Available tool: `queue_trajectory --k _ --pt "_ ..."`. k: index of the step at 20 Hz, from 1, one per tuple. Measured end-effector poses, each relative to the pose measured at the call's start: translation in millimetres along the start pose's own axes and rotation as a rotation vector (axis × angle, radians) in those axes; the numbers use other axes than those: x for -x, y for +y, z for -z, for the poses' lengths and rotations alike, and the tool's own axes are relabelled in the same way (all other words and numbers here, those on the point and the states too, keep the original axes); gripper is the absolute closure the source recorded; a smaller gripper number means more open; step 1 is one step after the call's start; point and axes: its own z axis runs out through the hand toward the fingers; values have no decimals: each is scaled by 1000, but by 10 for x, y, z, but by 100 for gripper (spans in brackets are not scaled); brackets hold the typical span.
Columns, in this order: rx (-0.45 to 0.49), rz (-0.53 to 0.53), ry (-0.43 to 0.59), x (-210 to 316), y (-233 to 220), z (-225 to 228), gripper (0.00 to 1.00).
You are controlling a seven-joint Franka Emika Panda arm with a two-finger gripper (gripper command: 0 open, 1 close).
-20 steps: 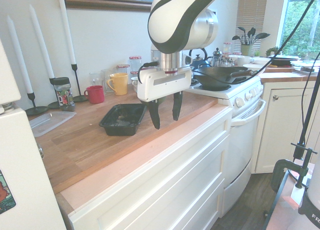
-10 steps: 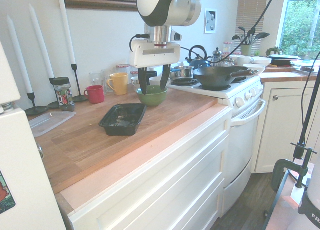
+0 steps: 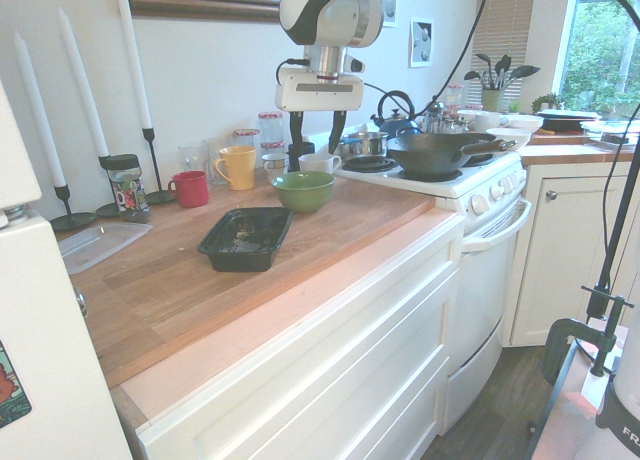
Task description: Pour the cereal into the box
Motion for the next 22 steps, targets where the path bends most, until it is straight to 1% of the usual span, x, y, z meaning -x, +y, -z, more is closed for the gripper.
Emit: queue_trajectory --k 3,7,12,17,18,22 --pt "-4 -43 -17 -368 76 -137 0" --pt "8 -71 -52 -671 174 -370 0" --pt "1 -95 -81 -845 182 -713 0" --pt "17 -98 -118 -861 151 -1025 0" --pt "21 -96 -124 -864 141 -1068 100" --pt "29 -84 -143 -884 132 -1228 100"
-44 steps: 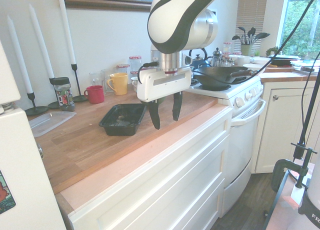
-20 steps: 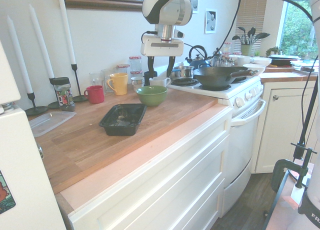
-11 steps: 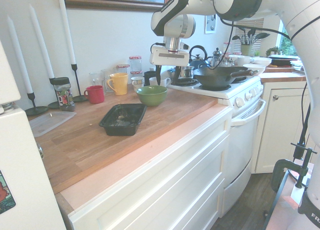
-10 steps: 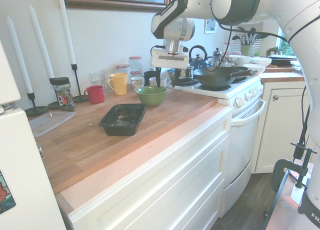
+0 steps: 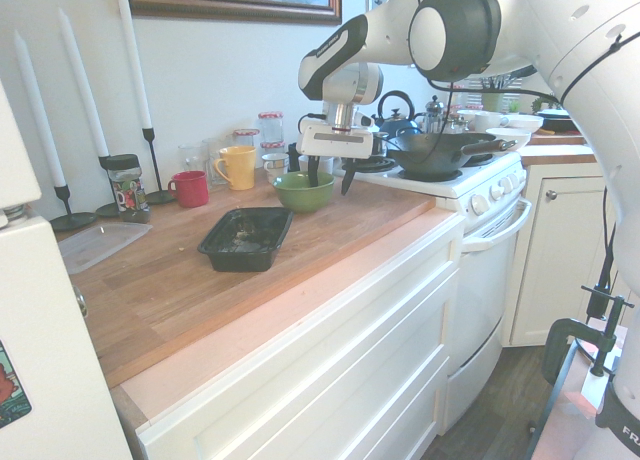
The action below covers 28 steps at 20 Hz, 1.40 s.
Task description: Pour the cereal into the box
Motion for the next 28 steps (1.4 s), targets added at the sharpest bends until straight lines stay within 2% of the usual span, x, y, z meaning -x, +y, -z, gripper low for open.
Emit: queue_trajectory --k 28 --pt "-12 47 -6 244 -309 -47 100"
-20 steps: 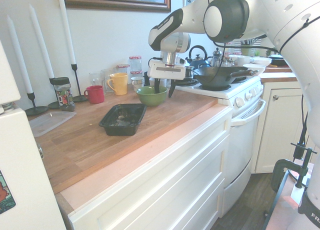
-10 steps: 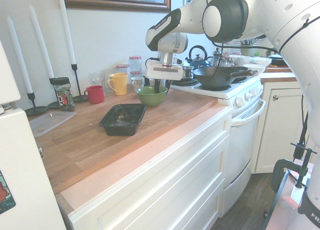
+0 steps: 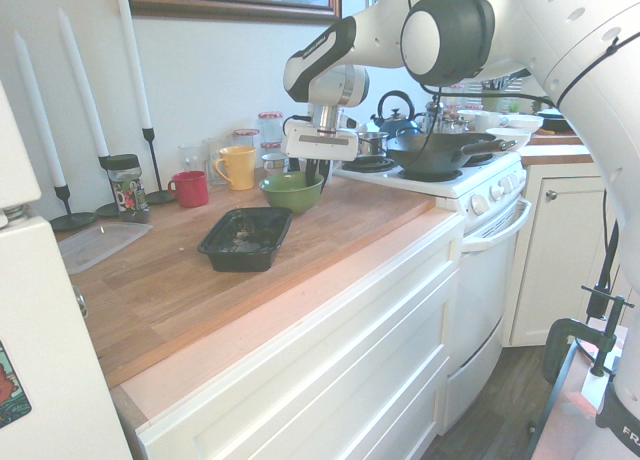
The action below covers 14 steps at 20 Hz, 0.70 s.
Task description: Pour the cereal into the box
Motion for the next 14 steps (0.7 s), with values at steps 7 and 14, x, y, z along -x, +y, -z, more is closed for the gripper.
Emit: queue_trajectory --k 7,14 --pt "-8 8 14 22 -43 99 100" --pt "-29 22 72 24 -52 467 100"
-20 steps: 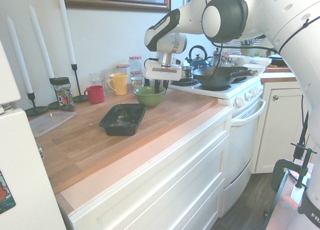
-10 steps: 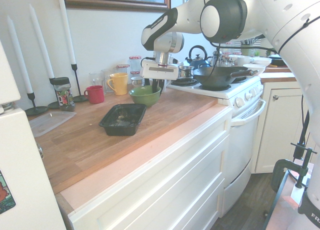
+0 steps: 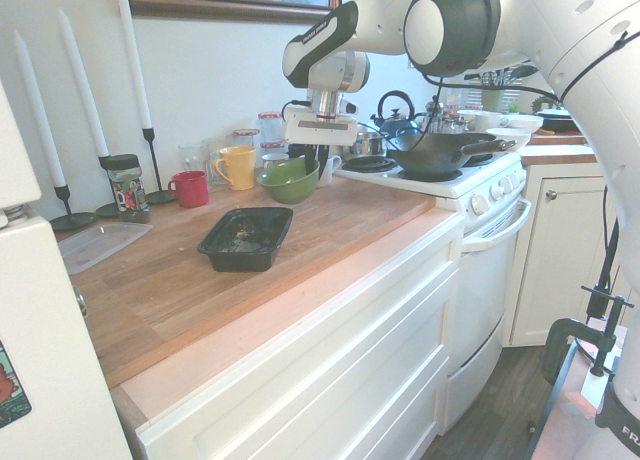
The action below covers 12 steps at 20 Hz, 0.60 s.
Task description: Pour the cereal into the box
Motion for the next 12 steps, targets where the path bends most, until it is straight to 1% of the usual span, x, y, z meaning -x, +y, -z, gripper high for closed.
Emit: queue_trajectory --k 4,6,9,12 --pt "-18 24 27 85 -74 345 100" --pt "-23 53 50 203 -184 536 100" --pt "-22 115 81 525 -417 805 100" --pt "0 163 94 961 -540 949 100"
